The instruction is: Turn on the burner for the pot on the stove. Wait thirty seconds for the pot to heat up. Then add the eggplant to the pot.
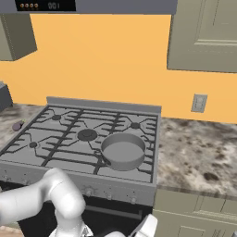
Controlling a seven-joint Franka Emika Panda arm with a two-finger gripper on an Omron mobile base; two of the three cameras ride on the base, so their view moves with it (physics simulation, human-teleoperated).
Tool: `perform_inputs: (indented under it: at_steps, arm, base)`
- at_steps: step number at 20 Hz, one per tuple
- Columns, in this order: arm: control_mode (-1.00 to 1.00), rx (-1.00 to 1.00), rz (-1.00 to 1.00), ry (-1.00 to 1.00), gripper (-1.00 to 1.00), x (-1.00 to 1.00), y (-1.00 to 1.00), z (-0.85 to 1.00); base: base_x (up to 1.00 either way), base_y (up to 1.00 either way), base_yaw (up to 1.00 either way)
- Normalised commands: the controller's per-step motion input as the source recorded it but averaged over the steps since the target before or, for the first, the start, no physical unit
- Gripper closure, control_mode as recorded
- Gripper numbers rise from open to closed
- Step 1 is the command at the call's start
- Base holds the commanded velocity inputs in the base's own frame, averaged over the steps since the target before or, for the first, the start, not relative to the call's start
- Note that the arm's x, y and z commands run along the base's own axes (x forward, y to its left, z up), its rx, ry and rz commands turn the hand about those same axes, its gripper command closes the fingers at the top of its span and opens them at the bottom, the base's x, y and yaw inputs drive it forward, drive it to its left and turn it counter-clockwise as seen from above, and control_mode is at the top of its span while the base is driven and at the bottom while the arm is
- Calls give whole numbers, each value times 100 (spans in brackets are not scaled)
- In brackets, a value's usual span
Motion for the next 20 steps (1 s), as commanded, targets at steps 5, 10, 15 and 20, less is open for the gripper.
perform_inputs:
  at_steps: [5, 10, 15, 20]
  arm:
    - [-100, 0, 0, 0, 100, 0, 0, 0]
    - [-100, 0, 0, 0, 100, 0, 0, 0]
    - [-100, 0, 0, 0, 100, 0, 0, 0]
    - [-100, 0, 0, 0, 100, 0, 0, 0]
  base:
    - [0, 0, 0]
    - [0, 0, 0]
    - [0, 0, 0]
    - [0, 0, 0]
